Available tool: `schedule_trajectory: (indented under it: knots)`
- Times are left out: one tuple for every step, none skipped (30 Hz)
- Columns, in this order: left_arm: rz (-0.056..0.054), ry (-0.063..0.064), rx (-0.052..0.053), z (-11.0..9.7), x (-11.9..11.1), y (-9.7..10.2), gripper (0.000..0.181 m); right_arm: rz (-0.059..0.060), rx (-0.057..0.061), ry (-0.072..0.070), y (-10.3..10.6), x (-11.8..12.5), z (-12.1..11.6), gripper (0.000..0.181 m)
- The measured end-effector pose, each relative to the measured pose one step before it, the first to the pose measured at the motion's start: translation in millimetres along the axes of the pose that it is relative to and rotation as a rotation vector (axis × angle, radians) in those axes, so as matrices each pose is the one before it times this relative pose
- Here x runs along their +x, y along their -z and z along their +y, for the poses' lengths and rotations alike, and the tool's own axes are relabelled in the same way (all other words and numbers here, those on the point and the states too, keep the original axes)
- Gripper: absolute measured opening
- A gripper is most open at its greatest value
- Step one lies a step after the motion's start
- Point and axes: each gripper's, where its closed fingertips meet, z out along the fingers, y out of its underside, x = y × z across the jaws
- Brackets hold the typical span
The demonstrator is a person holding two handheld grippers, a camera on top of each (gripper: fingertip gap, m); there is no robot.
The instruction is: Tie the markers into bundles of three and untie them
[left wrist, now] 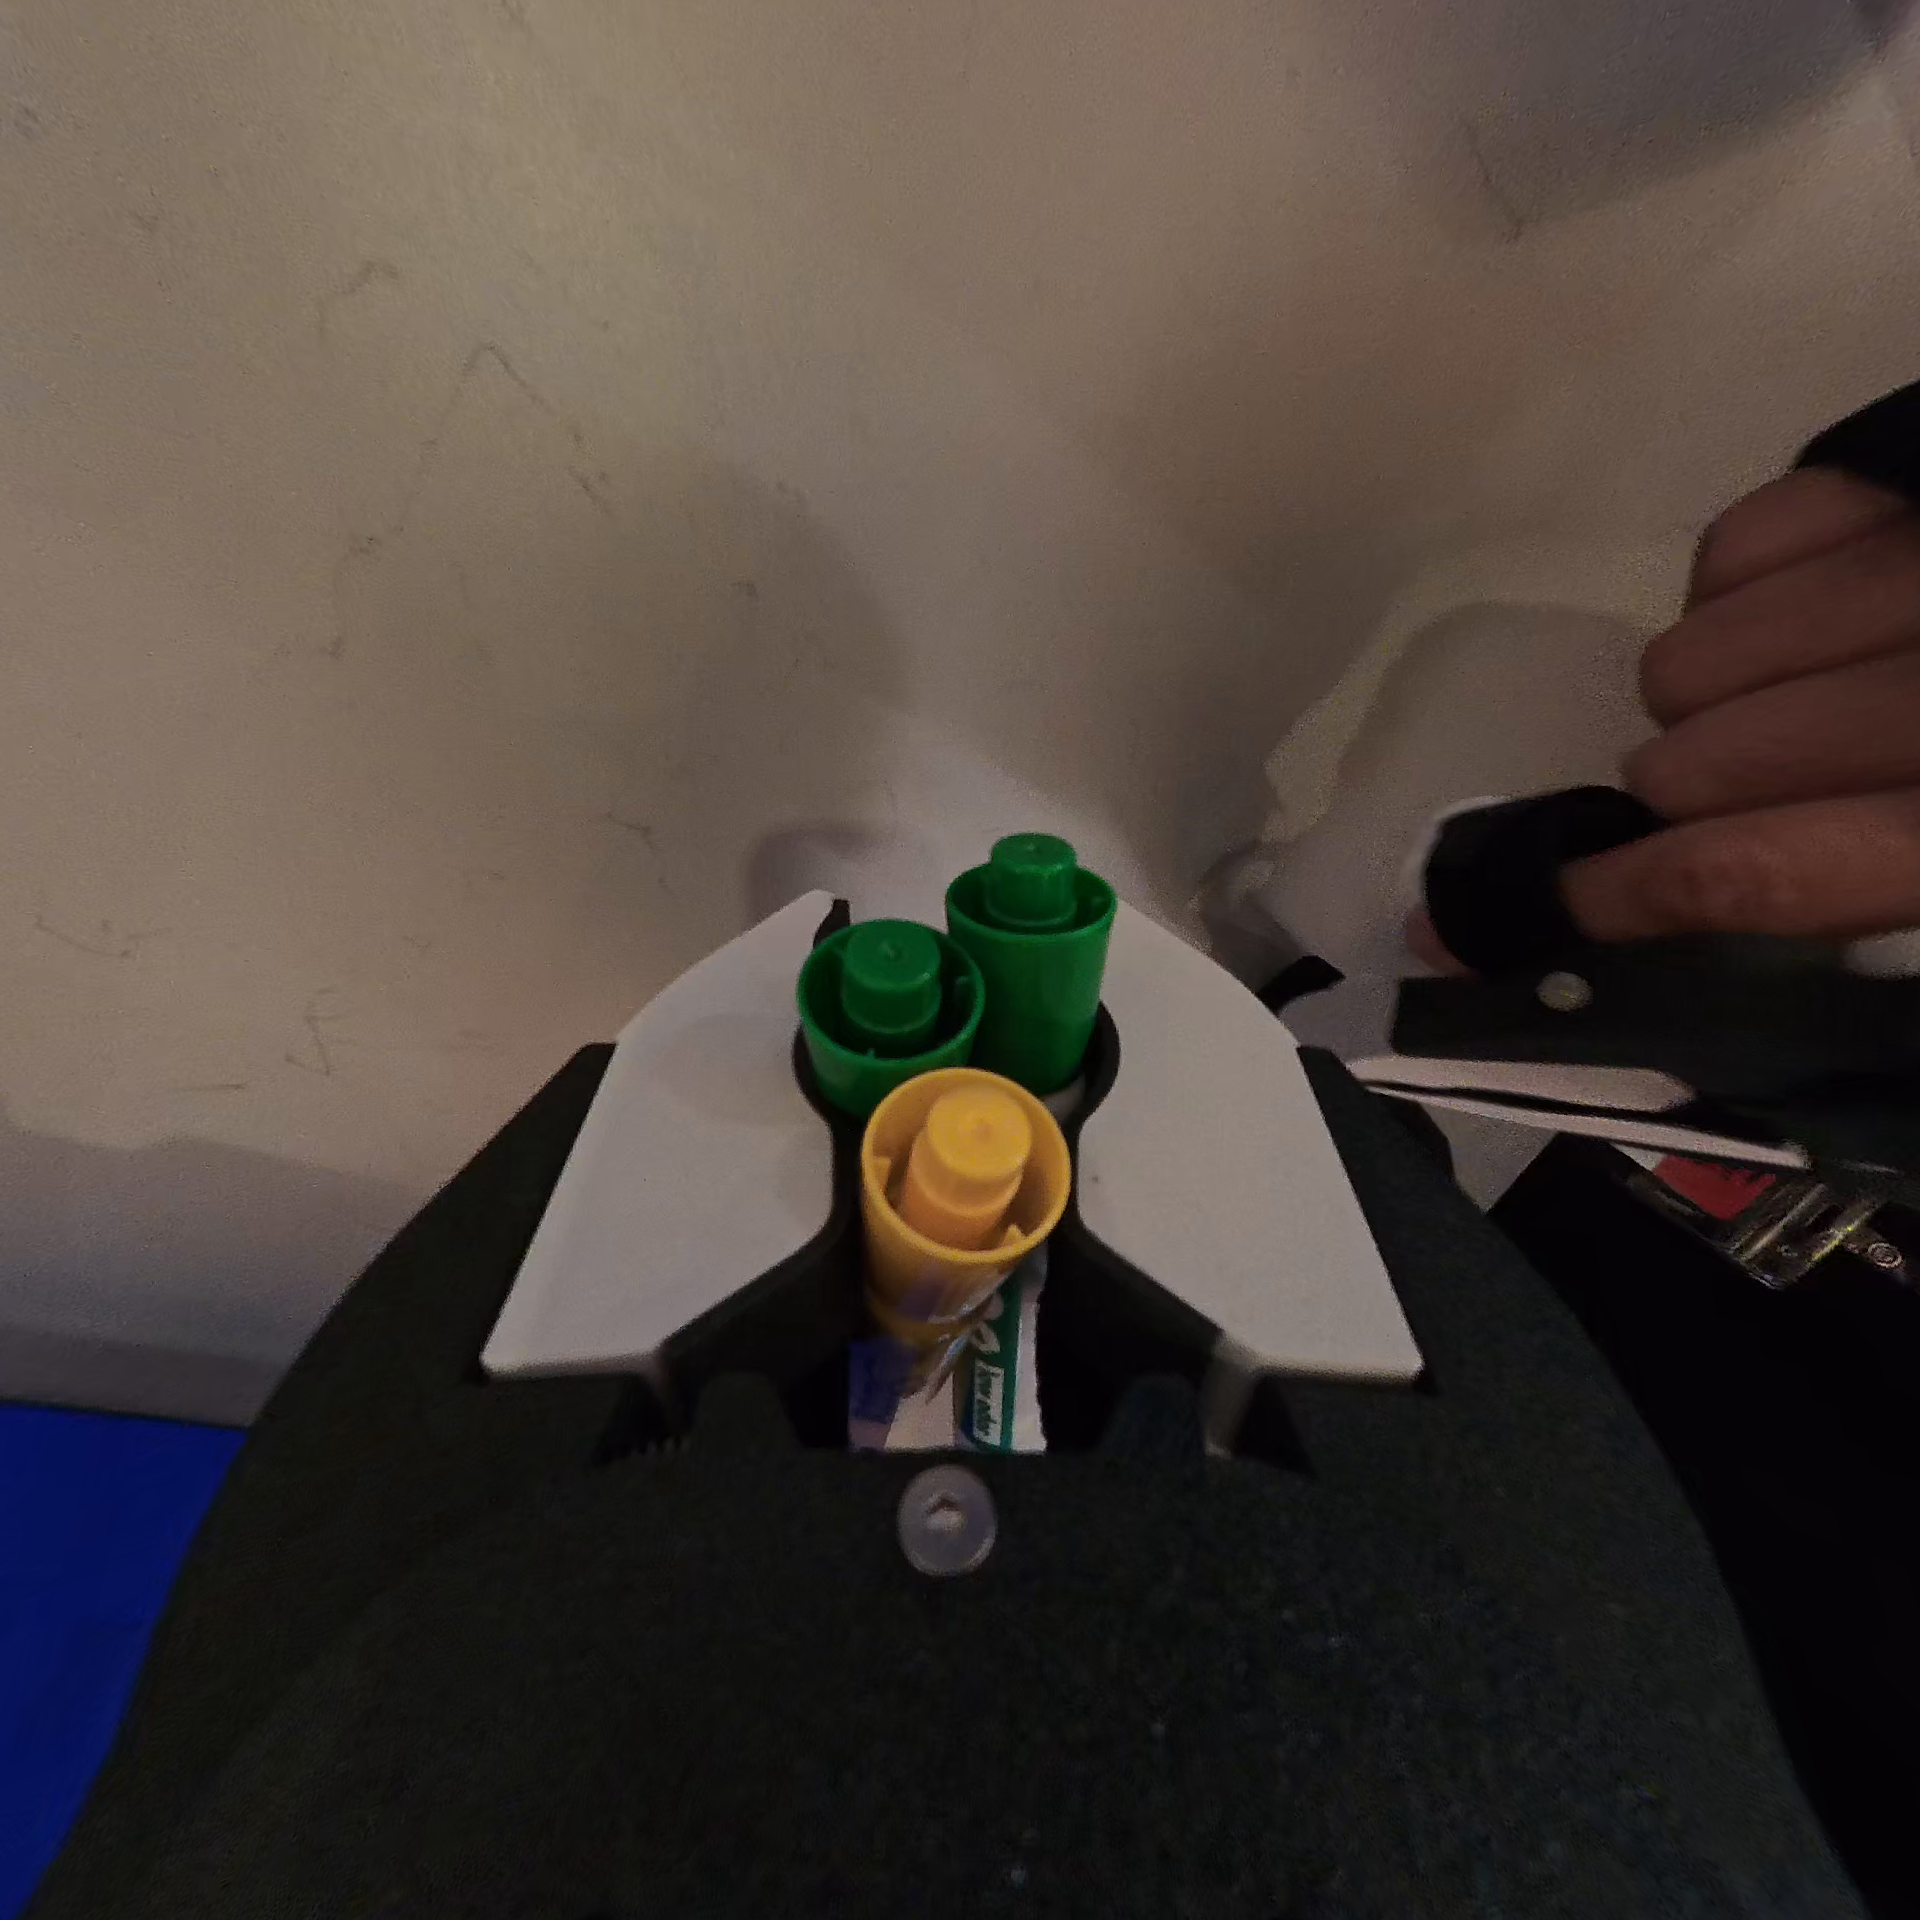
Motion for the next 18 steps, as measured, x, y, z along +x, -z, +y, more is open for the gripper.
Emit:
schedule_trajectory:
  knots:
    - [0.0010, 0.0018, -0.0013, 0.30, -0.32, -0.36, 0.039, 0.0364, 0.0163, 0.0289, 7.35, 2.61, -3.68, 0.002]
    - [-0.0005, 0.0012, -0.0006, 0.15, -0.63, -0.30, 0.039, 0.0714, 0.0174, 0.0304, 8.94, 7.17, -4.87, 0.002]
    - [0.0003, 0.0012, 0.0006, -0.21, -0.42, -0.23, 0.039, 0.0859, 0.0298, 0.0391, 9.91, 8.66, -6.36, 0.002]
    - [0.0046, 0.0028, 0.0017, -0.45, 0.13, -0.07, 0.039, 0.0901, 0.0465, 0.0494, 10.02, 8.54, -8.66, 0.002]
    - [0.0083, 0.0053, 0.0029, -0.68, 0.75, 0.06, 0.039, 0.1068, 0.0617, 0.0491, 9.79, 10.34, -10.94, 0.002]
    - [0.0090, 0.0063, 0.0030, -0.97, 0.82, 0.15, 0.039, 0.1064, 0.0637, 0.0471, 8.78, 9.93, -11.71, 0.001]
    - [0.0068, 0.0061, 0.0026, -0.91, 0.67, 0.35, 0.039, 0.0984, 0.0559, 0.0453, 7.18, 8.58, -11.14, 0.001]
    - [0.0035, 0.0034, 0.0018, -0.88, 0.41, 0.29, 0.039, 0.0761, 0.0550, 0.0461, 5.35, 5.23, -10.66, 0.001]
    - [0.0033, 0.0007, 0.0006, -0.82, 0.55, 0.35, 0.039, 0.0800, 0.0450, 0.0535, 4.09, 5.39, -9.48, 0.001]
    - [0.0049, 0.0019, -0.0004, -0.53, 0.84, 0.24, 0.039, 0.1095, 0.0360, 0.0638, 4.04, 8.76, -8.53, 0.001]
    - [0.0063, 0.0031, -0.0013, -0.22, 1.23, 0.19, 0.039, 0.1059, 0.0440, 0.0700, 3.88, 7.69, -9.29, 0.001]
    - [0.0070, 0.0022, -0.0021, 0.01, 1.49, 0.08, 0.039, 0.0951, 0.0456, 0.0788, 3.01, 6.25, -9.53, 0.001]
    - [0.0048, 0.0008, -0.0036, 0.33, 1.34, 0.02, 0.039, 0.0825, 0.0200, 0.0764, 1.59, 5.18, -6.31, 0.001]
    - [0.0037, -0.0016, -0.0059, 0.82, 1.30, -0.21, 0.039, 0.0612, 0.0085, 0.0619, 0.48, 3.62, -4.52, 0.001]
    - [0.0053, -0.0017, -0.0070, 1.17, 1.54, -0.43, 0.039, 0.0471, 0.0059, 0.0534, -0.31, 2.78, -3.65, 0.000]
    - [0.0042, -0.0002, -0.0062, 1.04, 1.16, -0.50, 0.039, 0.0482, -0.0070, 0.0486, -0.78, 3.50, -1.24, 0.001]
    - [0.0042, 0.0016, -0.0032, 0.61, 1.05, -0.42, 0.039, 0.0283, -0.0035, 0.0443, -1.35, 0.91, -0.88, 0.001]
    - [0.0091, 0.0047, 0.0002, -0.06, 1.57, -0.24, 0.039, 0.0242, 0.0090, 0.0503, -0.75, -0.13, -2.93, 0.001]
